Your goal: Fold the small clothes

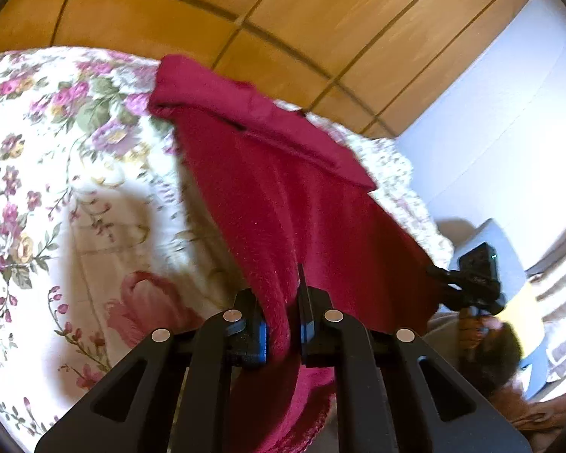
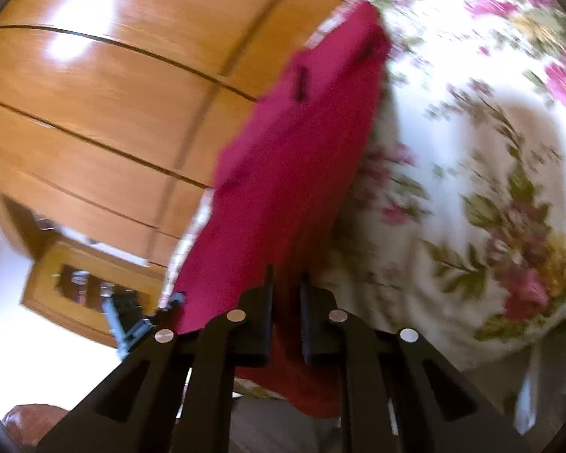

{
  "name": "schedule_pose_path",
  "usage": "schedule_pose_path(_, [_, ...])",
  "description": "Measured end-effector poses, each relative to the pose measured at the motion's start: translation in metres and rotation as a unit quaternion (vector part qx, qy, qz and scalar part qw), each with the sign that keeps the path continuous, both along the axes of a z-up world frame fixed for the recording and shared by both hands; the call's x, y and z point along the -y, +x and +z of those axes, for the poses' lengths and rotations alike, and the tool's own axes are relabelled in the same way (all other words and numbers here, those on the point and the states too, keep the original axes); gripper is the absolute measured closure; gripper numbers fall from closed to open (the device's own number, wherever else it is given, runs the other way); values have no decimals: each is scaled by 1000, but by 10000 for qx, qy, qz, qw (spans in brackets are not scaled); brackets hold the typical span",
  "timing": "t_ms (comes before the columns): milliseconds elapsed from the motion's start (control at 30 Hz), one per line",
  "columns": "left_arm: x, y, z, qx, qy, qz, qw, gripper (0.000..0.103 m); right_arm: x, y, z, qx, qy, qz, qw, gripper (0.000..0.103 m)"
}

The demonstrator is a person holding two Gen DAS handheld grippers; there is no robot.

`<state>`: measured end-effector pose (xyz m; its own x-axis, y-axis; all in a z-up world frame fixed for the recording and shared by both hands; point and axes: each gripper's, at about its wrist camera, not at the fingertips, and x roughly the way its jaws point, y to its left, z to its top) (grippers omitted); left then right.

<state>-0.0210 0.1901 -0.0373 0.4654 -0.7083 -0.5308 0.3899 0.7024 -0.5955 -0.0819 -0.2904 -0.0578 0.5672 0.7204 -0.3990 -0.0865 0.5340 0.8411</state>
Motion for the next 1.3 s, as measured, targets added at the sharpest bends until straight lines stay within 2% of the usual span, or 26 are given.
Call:
schedule_pose_path(133, [-4,-10,13,90,-536,-150,9984,93,1,-7,12,473,290,94,9984,93])
schedule_pose_path(300, [-3,-19,25,145,-738,-271,9968,93,5,-18,17,789,638,163,9947,93])
schedule_pose_path(467, [-13,-31,33,96,-1397,-526,9887,93,8,-33,28,1345,1162,145,9840,93])
schedule_pose_path(533, [-18,-39,39,109,-1561,-598,9859,93,6,-46,33,1545,1286,140,9795,93])
schedule_pose_path(733, [-31,-59,55,20,-1881,-699,9797,93,4,-79,32,1777,1774,103,9679,93])
schedule_pose_path(933, [-28,-44,50,-169,-2119,-678,9748,93,19,-71,31,1678,2193,-136,9610,93])
schedule_pose_path(1167, [-13,8,43,-445,-2021,-259,9780,93,48,-21,11,1083,2648,-588,9564,93])
schedule_pose_path(1300, [-9,38,40,-453,-1998,-114,9787,93,65,12,0,788,2855,-755,9521,93])
